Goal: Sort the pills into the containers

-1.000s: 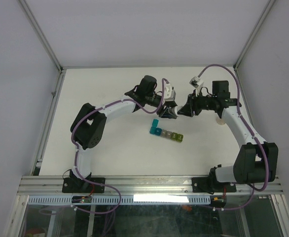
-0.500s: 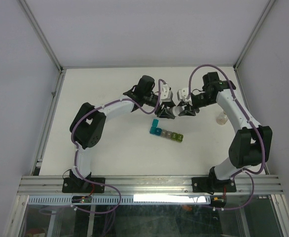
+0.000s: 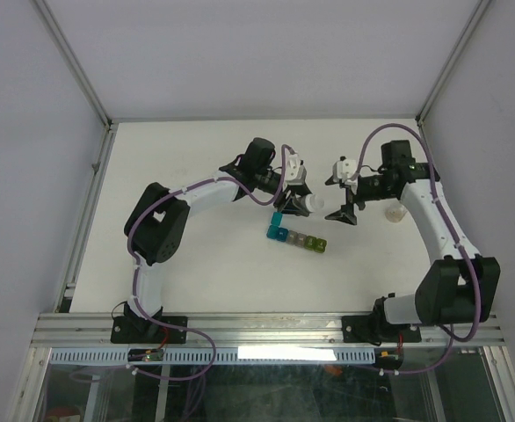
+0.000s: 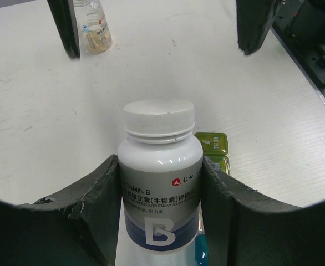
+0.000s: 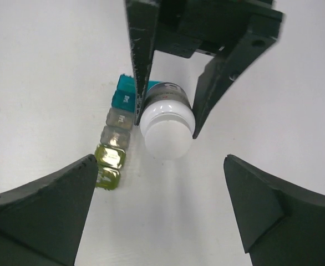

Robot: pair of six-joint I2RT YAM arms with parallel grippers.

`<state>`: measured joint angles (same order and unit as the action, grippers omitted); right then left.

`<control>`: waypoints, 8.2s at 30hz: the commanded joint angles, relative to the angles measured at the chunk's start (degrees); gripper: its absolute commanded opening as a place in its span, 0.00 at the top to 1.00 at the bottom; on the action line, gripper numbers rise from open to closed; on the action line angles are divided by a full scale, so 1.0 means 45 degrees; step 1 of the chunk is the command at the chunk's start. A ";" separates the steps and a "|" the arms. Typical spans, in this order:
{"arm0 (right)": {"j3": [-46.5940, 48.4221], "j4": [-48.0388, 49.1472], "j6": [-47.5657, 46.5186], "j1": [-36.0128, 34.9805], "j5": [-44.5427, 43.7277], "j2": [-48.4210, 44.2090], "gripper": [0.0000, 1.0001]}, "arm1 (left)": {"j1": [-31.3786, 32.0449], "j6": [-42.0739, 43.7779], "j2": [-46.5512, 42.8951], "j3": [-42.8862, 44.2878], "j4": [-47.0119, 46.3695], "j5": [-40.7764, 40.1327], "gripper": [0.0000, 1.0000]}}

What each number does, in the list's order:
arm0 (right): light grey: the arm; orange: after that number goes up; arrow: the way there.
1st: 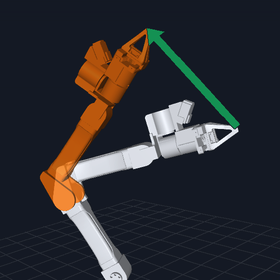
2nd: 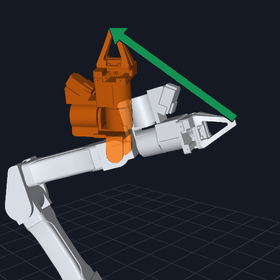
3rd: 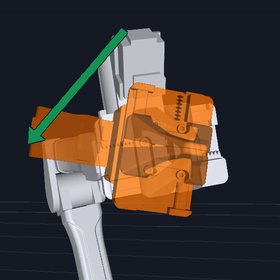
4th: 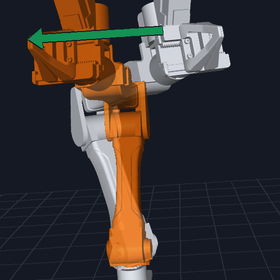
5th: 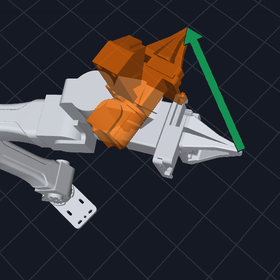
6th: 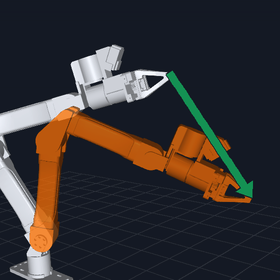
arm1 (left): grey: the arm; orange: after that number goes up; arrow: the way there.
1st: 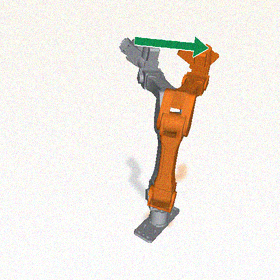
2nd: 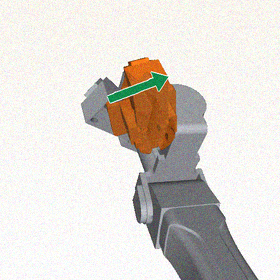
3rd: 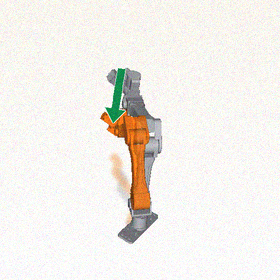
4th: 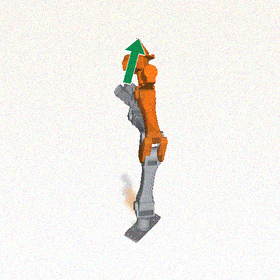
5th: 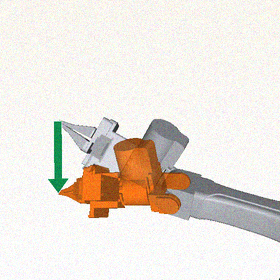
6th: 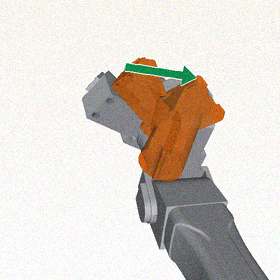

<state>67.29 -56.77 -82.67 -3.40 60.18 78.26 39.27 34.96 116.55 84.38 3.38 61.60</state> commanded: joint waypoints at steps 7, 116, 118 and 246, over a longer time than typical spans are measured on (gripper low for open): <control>-0.2215 0.6771 1.2939 0.0635 0.1012 -0.0785 0.02 | -0.0104 0.0228 -0.0651 0.0174 -0.0510 0.0457 1.00; -0.2820 0.6032 0.5244 -0.1474 -0.1903 -0.2738 0.06 | -0.0409 -0.0486 0.0626 0.0956 -0.0869 0.1541 1.00; -0.2894 0.6479 0.5759 -0.1735 -0.2187 -0.2632 0.06 | -0.0407 -0.0539 0.0660 0.0975 -0.0891 0.1543 1.00; -0.5402 0.5994 0.2102 -0.6476 -0.0185 -0.5867 0.82 | 0.2369 -0.7446 -0.7609 -0.8047 -0.2325 -0.2530 0.34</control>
<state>40.80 -32.36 -74.89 -32.75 57.89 52.84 49.54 2.26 83.53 49.10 -4.45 51.44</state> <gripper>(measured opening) 0.489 0.658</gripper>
